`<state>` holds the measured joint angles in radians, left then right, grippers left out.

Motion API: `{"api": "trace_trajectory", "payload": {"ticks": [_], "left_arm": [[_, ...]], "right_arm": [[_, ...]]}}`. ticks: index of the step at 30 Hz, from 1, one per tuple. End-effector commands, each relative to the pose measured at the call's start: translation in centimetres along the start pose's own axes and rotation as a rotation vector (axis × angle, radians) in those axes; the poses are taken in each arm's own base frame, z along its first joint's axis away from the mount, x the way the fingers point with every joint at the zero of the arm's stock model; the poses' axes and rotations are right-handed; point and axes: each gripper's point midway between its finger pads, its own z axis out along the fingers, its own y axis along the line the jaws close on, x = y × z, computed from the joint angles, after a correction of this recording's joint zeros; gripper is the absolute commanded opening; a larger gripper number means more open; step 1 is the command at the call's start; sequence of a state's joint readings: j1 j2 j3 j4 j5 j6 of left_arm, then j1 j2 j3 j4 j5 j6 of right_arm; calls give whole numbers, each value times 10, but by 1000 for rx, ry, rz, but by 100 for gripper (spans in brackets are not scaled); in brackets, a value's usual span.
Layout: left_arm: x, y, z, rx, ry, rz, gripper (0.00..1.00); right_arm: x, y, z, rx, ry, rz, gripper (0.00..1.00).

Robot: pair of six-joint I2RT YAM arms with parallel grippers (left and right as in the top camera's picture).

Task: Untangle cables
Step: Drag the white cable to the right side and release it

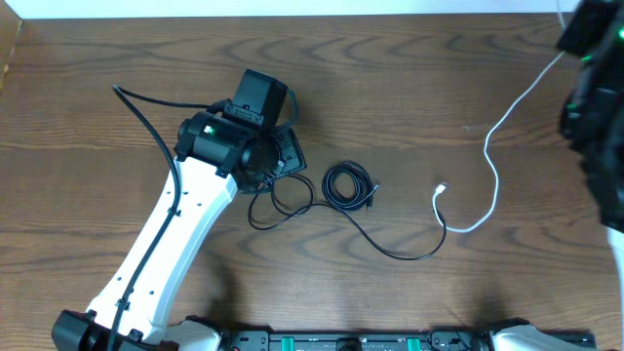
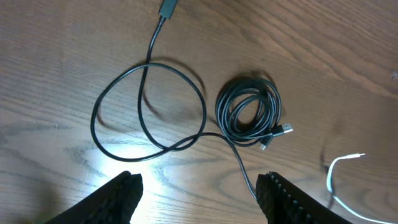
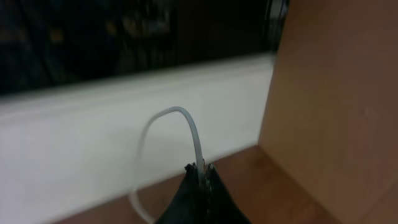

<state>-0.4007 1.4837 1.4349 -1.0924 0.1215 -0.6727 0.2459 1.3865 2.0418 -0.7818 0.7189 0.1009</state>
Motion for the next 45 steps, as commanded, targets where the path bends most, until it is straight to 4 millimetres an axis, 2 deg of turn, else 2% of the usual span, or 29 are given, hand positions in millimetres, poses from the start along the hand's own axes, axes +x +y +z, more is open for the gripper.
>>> {"api": "trace_trajectory", "payload": {"ticks": [1, 4, 5, 6, 7, 12, 16, 20, 21, 22, 25, 30, 35, 42, 45], "left_arm": [[0, 4, 5, -21, 8, 7, 65], [0, 4, 5, -21, 8, 7, 64], [0, 4, 5, -21, 8, 7, 64], [1, 4, 5, -22, 9, 7, 64], [1, 5, 5, -24, 11, 7, 64], [3, 7, 5, -33, 21, 6, 64], [6, 9, 5, -40, 29, 6, 65], [6, 9, 6, -42, 30, 6, 65], [6, 9, 6, -42, 30, 6, 64], [6, 9, 6, -42, 30, 6, 64], [6, 9, 6, -42, 31, 6, 64], [7, 10, 6, -44, 33, 6, 65], [7, 10, 6, -44, 33, 6, 65], [7, 10, 6, -45, 34, 5, 65], [7, 10, 6, -45, 35, 5, 65]], "right_arm": [[-29, 5, 1, -18, -37, -22, 1], [-36, 15, 6, -44, -32, -25, 1], [-34, 23, 9, -77, -18, -35, 1], [-26, 33, 16, -113, 11, -54, 1], [-16, 33, 27, -99, 43, -74, 1], [21, 11, 69, 6, 163, -28, 1], [60, 8, 89, 19, 296, 8, 1], [92, 3, 103, 51, 399, -33, 1], [106, 2, 108, 62, 442, -50, 1], [120, 5, 113, 68, 483, -43, 1], [138, 12, 121, 54, 535, -49, 1], [157, 10, 122, 69, 601, -85, 1], [173, 3, 111, 86, 679, -126, 6], [193, -9, 96, 110, 786, -183, 6], [211, -12, 93, 122, 845, -215, 19]]}}
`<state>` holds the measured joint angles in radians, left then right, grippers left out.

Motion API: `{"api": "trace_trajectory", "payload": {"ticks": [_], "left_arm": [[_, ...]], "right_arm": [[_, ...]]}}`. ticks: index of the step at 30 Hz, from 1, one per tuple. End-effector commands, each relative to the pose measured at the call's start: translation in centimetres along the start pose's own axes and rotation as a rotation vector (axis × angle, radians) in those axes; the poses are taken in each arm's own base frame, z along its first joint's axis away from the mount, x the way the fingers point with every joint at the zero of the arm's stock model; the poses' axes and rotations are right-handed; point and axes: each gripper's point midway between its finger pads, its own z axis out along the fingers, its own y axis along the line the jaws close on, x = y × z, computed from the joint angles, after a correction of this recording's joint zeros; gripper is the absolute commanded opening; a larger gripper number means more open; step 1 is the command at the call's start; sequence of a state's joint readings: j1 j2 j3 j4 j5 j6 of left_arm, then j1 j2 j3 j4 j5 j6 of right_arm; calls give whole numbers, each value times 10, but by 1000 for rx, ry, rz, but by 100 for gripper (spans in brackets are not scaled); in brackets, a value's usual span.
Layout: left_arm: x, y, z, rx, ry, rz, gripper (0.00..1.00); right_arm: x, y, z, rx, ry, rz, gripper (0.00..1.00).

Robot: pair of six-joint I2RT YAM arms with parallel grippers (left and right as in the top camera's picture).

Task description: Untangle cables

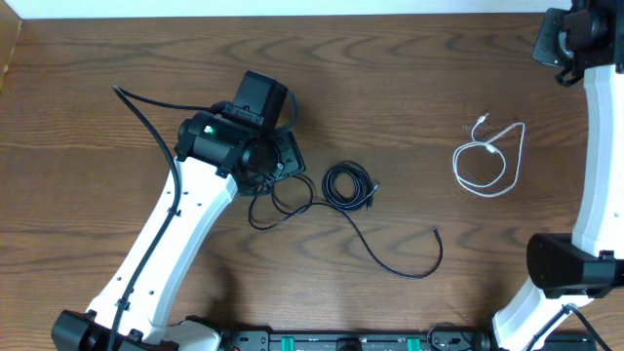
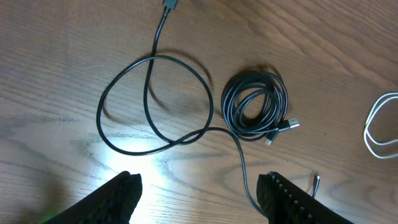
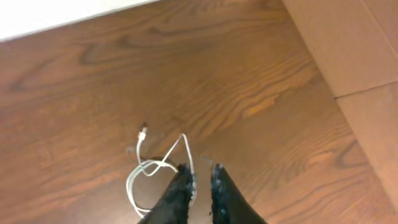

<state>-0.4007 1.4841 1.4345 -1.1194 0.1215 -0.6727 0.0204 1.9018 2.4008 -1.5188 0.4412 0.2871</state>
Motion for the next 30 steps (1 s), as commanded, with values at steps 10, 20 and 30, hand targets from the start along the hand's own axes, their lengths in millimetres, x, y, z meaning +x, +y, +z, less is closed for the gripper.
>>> {"api": "trace_trajectory", "payload": {"ticks": [10, 20, 30], "left_arm": [[-7, 15, 6, -74, -28, -9, 66], [-18, 56, 2, -103, 18, -234, 74], [26, 46, 23, -113, 156, -144, 74]], "right_arm": [[73, 65, 36, -290, 322, -41, 93], [163, 135, 39, -549, 648, -92, 99], [204, 197, 29, -649, 680, -169, 99]]}}
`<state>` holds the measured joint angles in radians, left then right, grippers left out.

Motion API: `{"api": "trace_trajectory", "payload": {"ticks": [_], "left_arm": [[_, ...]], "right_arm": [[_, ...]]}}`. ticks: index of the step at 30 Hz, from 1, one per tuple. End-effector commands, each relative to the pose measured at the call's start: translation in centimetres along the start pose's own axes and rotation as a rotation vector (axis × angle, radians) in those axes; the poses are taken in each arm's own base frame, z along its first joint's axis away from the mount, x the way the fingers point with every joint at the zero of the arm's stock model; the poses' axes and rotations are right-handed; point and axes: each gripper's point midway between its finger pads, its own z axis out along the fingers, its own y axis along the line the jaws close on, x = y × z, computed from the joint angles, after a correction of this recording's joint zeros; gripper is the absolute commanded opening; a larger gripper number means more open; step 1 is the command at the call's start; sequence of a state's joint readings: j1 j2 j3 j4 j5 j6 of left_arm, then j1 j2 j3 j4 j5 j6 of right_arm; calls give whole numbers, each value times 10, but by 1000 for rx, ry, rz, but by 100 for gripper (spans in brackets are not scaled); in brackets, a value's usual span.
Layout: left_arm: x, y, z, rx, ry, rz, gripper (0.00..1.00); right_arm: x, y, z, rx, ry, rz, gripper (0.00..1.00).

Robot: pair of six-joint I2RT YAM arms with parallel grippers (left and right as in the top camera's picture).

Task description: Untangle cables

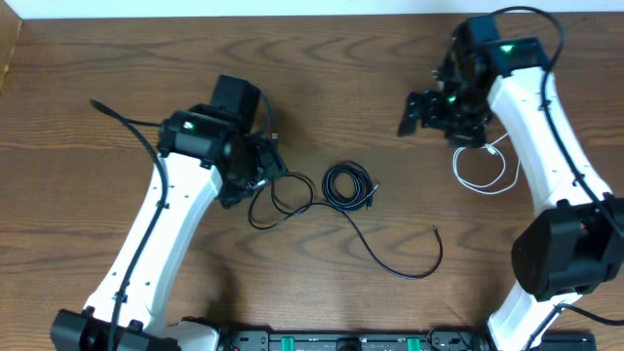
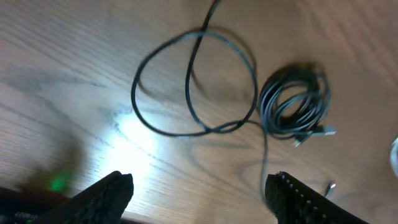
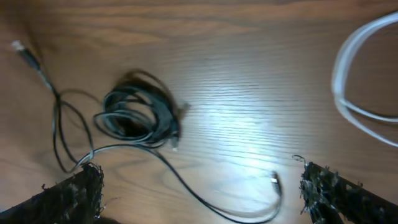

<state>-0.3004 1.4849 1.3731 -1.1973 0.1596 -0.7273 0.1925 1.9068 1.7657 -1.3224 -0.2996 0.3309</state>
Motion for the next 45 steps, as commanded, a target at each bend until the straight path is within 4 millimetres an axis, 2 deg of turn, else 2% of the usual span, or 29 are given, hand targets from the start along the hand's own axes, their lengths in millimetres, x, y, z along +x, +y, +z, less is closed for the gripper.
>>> {"api": "trace_trajectory", "payload": {"ticks": [1, 6, 10, 17, 23, 29, 40, 45], "left_arm": [[17, 8, 17, -49, 60, 8, 74], [32, 25, 39, -109, 111, -70, 74], [38, 31, 52, -120, 127, -90, 74], [44, 42, 83, -131, 125, -229, 74], [38, 40, 107, -77, 84, -237, 73], [32, 34, 115, -39, 51, -231, 72], [43, 35, 120, -55, 70, -240, 69], [45, 39, 123, -88, 44, -328, 69]], "right_arm": [[13, 24, 6, -35, 27, -25, 99], [23, 40, 11, -31, 43, -78, 99], [28, 46, 14, -21, 46, -101, 99], [28, 47, 14, -21, 48, -103, 99], [28, 47, 14, -21, 47, -102, 99], [28, 47, 14, -21, 47, -102, 99], [28, 46, 14, -21, 47, -101, 99], [28, 47, 14, -21, 48, -102, 99]]}}
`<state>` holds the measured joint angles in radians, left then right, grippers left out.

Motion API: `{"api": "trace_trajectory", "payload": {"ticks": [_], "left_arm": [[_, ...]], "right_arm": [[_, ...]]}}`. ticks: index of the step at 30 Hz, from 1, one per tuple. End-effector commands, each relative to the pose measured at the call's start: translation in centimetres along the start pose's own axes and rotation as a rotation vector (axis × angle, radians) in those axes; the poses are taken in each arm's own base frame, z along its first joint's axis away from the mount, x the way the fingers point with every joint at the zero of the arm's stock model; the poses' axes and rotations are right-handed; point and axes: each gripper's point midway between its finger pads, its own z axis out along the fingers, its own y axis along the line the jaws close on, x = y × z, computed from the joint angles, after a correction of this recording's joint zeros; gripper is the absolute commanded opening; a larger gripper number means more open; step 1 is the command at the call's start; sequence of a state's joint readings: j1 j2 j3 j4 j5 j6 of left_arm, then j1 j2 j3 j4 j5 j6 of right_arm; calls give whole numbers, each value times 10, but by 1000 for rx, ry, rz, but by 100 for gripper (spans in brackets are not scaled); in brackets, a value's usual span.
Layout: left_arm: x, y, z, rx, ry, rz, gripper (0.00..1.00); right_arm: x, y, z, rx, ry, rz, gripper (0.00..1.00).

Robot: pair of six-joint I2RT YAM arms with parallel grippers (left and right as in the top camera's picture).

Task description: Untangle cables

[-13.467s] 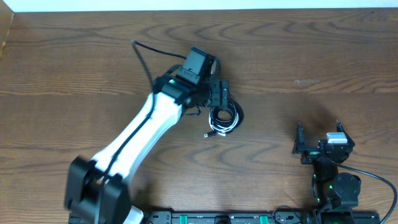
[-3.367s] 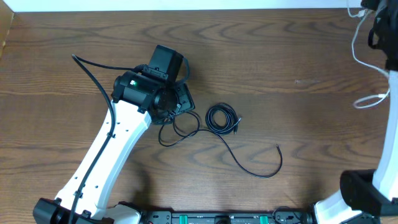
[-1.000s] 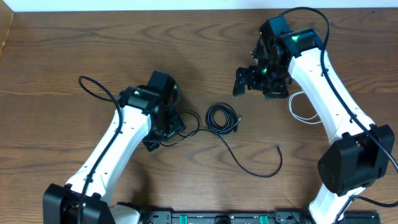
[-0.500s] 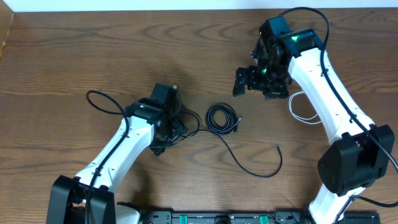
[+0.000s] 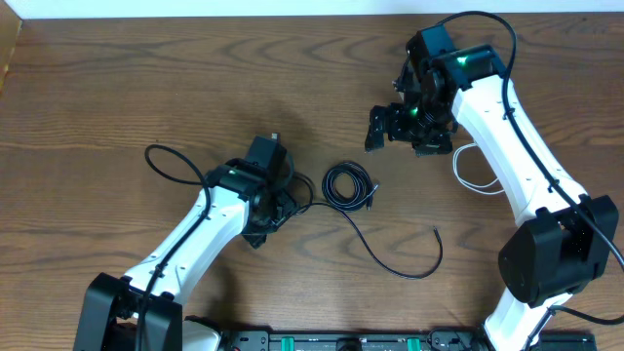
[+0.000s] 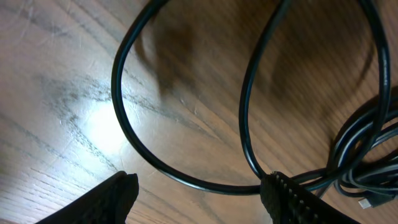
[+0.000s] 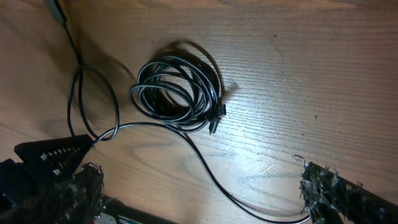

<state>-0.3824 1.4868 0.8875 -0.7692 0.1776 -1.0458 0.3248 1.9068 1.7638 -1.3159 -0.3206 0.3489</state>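
A black cable lies mid-table: a tight coil (image 5: 349,185), a loose loop partly under my left gripper (image 5: 276,203), and a tail curving to a plug (image 5: 435,231). In the left wrist view the loop (image 6: 186,177) fills the frame, running between the fingers of the open left gripper (image 6: 199,199) held low over it. The right gripper (image 5: 402,127) hovers open, high, behind and right of the coil (image 7: 177,93), with nothing between its fingers (image 7: 74,186). A white cable (image 5: 466,168) lies apart at the right, partly hidden by the right arm.
The brown wooden table (image 5: 117,78) ends at a white strip along the back. A black rail (image 5: 341,341) runs along the front edge. The left arm's own black lead (image 5: 166,161) arcs out beside the arm.
My left gripper has dropped low over the black loop and shifted right and toward the front. The right gripper moved a little left. Both remain open and the cables lie as before.
First my right gripper was shut on the white cable, raised at the far right, its end near the black tail. Then the white cable lay in a small loop clear of the black one. Later the right gripper stood open over mid-table, and now the left hangs low over the loop.
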Motion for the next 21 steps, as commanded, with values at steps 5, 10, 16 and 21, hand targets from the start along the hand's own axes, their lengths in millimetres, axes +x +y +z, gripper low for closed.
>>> {"api": "trace_trajectory", "payload": {"ticks": [5, 10, 16, 21], "left_arm": [[-7, 11, 8, -40, -53, -169, 69], [-22, 2, 8, -5, -124, -167, 69], [-21, 3, 9, -7, -121, -174, 69], [-15, 16, 18, -38, -108, -213, 68]], "right_arm": [[2, 1, 0, 1, 2, 6, 99], [2, 1, 0, 1, 2, 7, 99], [2, 1, 0, 1, 2, 7, 99], [2, 1, 0, 1, 2, 7, 99]]}}
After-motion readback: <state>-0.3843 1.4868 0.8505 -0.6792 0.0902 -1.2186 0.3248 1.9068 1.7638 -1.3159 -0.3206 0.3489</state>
